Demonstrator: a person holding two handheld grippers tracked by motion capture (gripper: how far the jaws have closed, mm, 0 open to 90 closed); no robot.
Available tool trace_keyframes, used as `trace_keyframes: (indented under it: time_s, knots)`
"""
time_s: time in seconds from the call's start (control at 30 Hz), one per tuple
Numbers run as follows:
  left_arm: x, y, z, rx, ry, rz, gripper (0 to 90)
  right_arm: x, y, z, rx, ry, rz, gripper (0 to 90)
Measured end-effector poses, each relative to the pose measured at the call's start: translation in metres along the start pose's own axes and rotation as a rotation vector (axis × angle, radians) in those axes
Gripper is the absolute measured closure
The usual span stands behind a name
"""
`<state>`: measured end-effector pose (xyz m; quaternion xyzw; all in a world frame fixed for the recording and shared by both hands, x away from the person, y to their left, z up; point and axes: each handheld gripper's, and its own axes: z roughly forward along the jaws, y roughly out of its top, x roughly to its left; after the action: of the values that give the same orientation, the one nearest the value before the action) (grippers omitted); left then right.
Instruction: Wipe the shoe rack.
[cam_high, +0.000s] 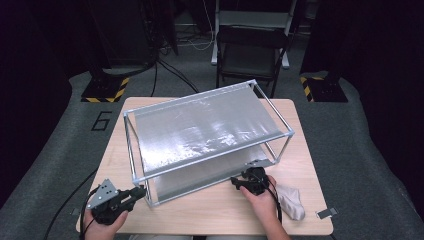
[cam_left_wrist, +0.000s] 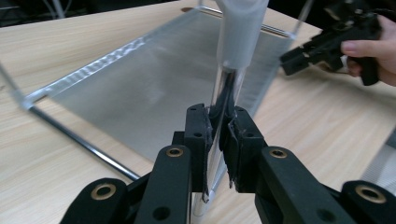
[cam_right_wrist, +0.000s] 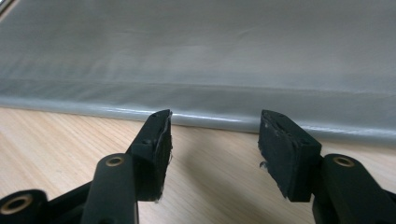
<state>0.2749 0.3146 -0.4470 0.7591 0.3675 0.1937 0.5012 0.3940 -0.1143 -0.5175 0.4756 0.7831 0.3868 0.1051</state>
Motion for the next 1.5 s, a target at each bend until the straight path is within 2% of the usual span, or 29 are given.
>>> trace_keyframes:
  time_s: [0.03,0.07,0.13,0.2,0.23,0.3,0.33,0.37,0.4,0.47,0.53,0.57,0.6,0.63,0.67,0.7,0.73,0.77,0.8,0.9,0.93,1.0,1.1,1.13,1.2,1.23,1.33,1.43,1.5]
  knots:
    - [-0.003,-0.001,0.001,-0.001,-0.015,-0.005,79.4,0.002,0.000,0.001,0.009,0.004,0.016,43.6]
    - [-0.008,-0.002,0.002,0.002,-0.040,0.009,79.3,0.003,0.002,0.003,0.005,0.006,0.000,43.3]
    - [-0.010,-0.002,0.002,0.017,-0.053,0.029,79.3,0.005,0.002,0.004,0.006,0.011,0.014,43.4]
    - [-0.015,-0.002,0.004,0.015,-0.063,0.032,79.3,0.009,0.004,0.005,0.014,0.026,0.026,43.3]
    - [-0.020,-0.002,0.006,0.013,-0.071,0.041,79.3,0.010,0.004,0.007,0.005,0.032,0.010,43.2]
    - [-0.023,-0.002,0.007,0.013,-0.080,0.038,79.3,0.012,0.005,0.008,0.005,0.033,0.016,43.1]
    - [-0.030,-0.003,0.011,0.010,-0.093,0.043,79.3,0.012,0.006,0.010,-0.003,0.036,-0.026,43.0]
    - [-0.030,-0.003,0.011,0.010,-0.093,0.043,79.3,0.012,0.006,0.010,-0.003,0.036,-0.026,43.0]
    - [-0.036,-0.002,0.015,0.010,-0.113,0.051,79.3,0.014,0.007,0.012,-0.002,0.036,-0.034,43.0]
    - [-0.041,-0.001,0.019,-0.001,-0.119,0.054,79.3,0.015,0.007,0.011,0.007,0.039,-0.020,43.0]
    - [-0.047,0.001,0.024,0.010,-0.152,0.067,79.3,0.015,0.008,0.013,0.002,0.038,-0.023,42.8]
    - [-0.051,0.001,0.026,0.010,-0.151,0.063,79.3,0.016,0.008,0.013,0.004,0.041,-0.017,42.9]
    - [-0.058,0.002,0.032,0.006,-0.183,0.056,79.3,0.016,0.008,0.013,0.005,0.041,-0.017,42.9]
    - [-0.058,0.002,0.032,0.006,-0.183,0.056,79.3,0.016,0.008,0.013,0.005,0.041,-0.017,42.9]
    - [-0.061,0.003,0.034,0.015,-0.201,0.074,79.3,0.015,0.008,0.014,-0.004,0.033,-0.031,42.8]
    - [-0.062,0.004,0.036,0.012,-0.205,0.082,79.3,0.016,0.007,0.015,-0.026,0.035,-0.022,42.8]
    - [-0.068,0.004,0.041,0.000,-0.217,0.076,79.2,0.016,0.008,0.014,0.004,0.044,-0.031,42.8]
    - [-0.068,0.004,0.041,0.000,-0.217,0.076,79.1,0.016,0.008,0.014,0.004,0.044,-0.031,42.8]
    - [-0.069,0.005,0.043,0.010,-0.227,0.094,79.1,0.017,0.008,0.014,0.009,0.033,-0.028,42.8]
    - [-0.076,0.007,0.050,0.010,-0.240,0.095,79.3,0.020,0.007,0.014,0.016,0.029,-0.018,42.6]
    - [-0.080,0.009,0.054,0.016,-0.252,0.100,79.3,0.021,0.007,0.015,0.009,0.028,-0.034,42.5]
    - [-0.084,0.010,0.057,0.017,-0.259,0.101,79.3,0.021,0.007,0.015,0.011,0.028,-0.035,42.3]
    - [-0.090,0.013,0.064,0.016,-0.269,0.119,79.5,0.023,0.008,0.015,0.014,0.044,-0.029,42.7]
    - [-0.093,0.014,0.067,0.023,-0.285,0.127,79.5,0.024,0.008,0.016,0.013,0.051,-0.042,42.4]
    - [-0.095,0.015,0.069,0.022,-0.284,0.132,79.5,0.025,0.009,0.016,0.018,0.053,-0.042,42.2]
    - [-0.097,0.016,0.072,0.019,-0.288,0.136,79.6,0.027,0.009,0.017,0.017,0.061,-0.059,41.9]
    - [-0.100,0.017,0.074,0.027,-0.294,0.143,79.7,0.029,0.009,0.018,0.020,0.069,-0.053,41.8]
    - [-0.104,0.020,0.080,0.033,-0.301,0.160,79.7,0.031,0.009,0.020,0.015,0.059,-0.053,41.5]
    - [-0.106,0.021,0.082,0.030,-0.300,0.156,79.7,0.031,0.009,0.020,0.016,0.057,-0.053,41.4]
